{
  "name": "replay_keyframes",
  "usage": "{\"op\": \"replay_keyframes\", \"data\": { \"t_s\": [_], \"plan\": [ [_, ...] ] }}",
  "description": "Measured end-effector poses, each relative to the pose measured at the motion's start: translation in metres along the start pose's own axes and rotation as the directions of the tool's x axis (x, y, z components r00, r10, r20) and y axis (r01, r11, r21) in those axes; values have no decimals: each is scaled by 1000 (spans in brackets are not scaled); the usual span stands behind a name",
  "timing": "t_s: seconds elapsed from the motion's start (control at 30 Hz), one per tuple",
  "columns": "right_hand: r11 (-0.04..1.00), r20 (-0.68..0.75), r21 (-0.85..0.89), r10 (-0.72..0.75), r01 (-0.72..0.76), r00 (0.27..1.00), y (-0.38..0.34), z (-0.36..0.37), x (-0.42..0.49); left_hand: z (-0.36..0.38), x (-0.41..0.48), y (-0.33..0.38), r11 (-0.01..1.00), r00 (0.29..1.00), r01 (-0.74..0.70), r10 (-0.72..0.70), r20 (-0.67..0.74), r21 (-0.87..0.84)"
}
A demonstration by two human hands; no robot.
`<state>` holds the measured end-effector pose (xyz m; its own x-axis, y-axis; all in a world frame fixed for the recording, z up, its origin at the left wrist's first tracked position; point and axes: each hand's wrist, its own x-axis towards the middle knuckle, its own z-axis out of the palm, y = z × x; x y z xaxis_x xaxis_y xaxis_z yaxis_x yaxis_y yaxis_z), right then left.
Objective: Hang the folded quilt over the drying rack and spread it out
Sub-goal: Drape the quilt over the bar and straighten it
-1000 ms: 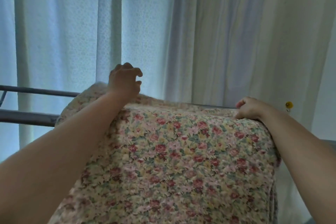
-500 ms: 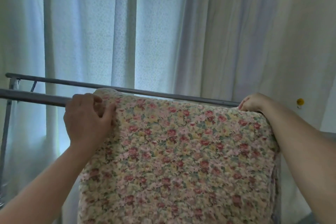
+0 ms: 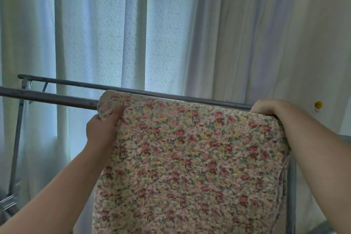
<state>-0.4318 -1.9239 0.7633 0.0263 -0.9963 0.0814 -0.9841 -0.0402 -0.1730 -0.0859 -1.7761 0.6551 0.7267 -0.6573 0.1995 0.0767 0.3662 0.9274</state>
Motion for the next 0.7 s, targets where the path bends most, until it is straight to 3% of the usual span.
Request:
{"op": "replay_keyframes", "data": {
  "t_s": [0.13, 0.3, 0.4, 0.57, 0.7],
  "plan": [
    [998, 4, 40, -54, 54, 999, -10, -3, -17, 10, -3, 12, 982, 997, 72, -77, -23, -174],
    [940, -225, 138, -278, 313, 934, -25, 6, -32, 23, -9, 28, 947, 992, 93, -115, -55, -308],
    [865, -448, 29, -437, 501, 780, -30, 23, -53, 25, -10, 34, 930, 985, 122, -155, -71, -346],
    [787, -693, -243, -549, 567, 467, -13, 58, -79, 30, -15, 40, 920, 978, 156, -194, -71, -359],
    [821, -761, -328, -523, 468, 383, 7, 90, -77, 29, -12, 42, 914, 970, 182, -227, -83, -363]
  ]
}}
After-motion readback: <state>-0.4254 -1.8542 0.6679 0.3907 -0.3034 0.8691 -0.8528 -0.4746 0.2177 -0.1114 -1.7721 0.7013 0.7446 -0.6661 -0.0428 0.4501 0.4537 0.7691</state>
